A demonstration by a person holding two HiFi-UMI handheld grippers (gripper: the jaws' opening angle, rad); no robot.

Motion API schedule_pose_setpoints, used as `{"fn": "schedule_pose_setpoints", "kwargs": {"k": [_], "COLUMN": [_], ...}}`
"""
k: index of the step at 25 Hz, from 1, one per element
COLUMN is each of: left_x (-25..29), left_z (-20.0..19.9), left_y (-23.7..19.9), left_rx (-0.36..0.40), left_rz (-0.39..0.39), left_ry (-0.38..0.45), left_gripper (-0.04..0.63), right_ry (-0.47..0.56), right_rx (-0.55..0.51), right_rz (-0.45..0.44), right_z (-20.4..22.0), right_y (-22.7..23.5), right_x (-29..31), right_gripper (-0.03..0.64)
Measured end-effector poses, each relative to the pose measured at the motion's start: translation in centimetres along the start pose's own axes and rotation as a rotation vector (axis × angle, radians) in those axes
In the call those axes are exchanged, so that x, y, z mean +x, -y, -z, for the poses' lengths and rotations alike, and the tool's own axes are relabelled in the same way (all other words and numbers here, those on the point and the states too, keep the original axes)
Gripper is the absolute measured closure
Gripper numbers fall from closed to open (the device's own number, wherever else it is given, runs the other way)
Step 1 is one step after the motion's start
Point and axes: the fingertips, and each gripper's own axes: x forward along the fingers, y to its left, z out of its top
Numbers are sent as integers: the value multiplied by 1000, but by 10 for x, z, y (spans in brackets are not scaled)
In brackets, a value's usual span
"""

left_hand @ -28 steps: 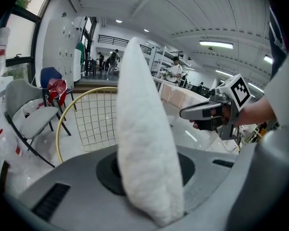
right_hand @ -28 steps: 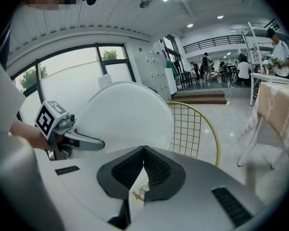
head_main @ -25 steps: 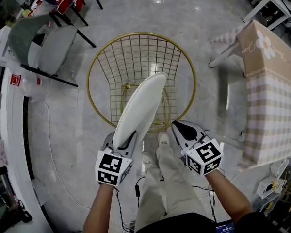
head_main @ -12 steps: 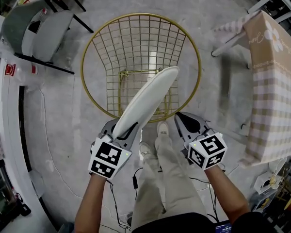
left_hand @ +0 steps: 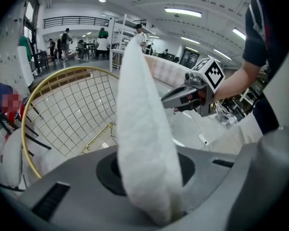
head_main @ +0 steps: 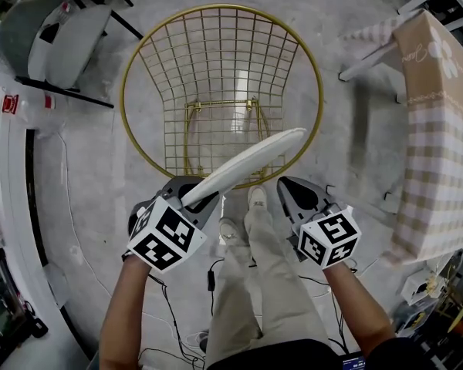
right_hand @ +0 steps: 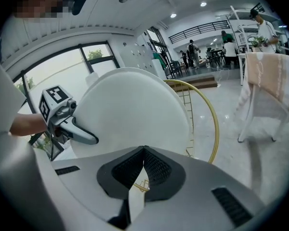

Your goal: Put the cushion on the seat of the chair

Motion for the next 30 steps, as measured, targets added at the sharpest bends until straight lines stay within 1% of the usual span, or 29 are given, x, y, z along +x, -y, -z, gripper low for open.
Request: {"fn": "schedule_pose_setpoints", "kwargs": {"k": [5, 14, 22, 25, 30], "left_x": [9, 21, 37, 44, 56], "left_z": [2, 3, 5, 7, 4], "left_y": [-1, 0, -11, -21, -41], "left_rx": [105, 266, 322, 340, 344], "left_rz": [49, 204, 337, 346, 340], "left_ry": [-78, -256, -376, -418, -447], "left_gripper": [523, 523, 523, 523, 523], "right_ry": [-22, -43, -73, -82, -96], "right_rx": [7, 32, 50, 57, 63], "right_rz": [-17, -30, -41, -49, -62], "right_z": [8, 14, 23, 26, 28], "right_y": [-1, 1, -2, -5, -7], "right_x": [6, 14, 21, 24, 28], "right_gripper": [598, 598, 598, 598, 598]}}
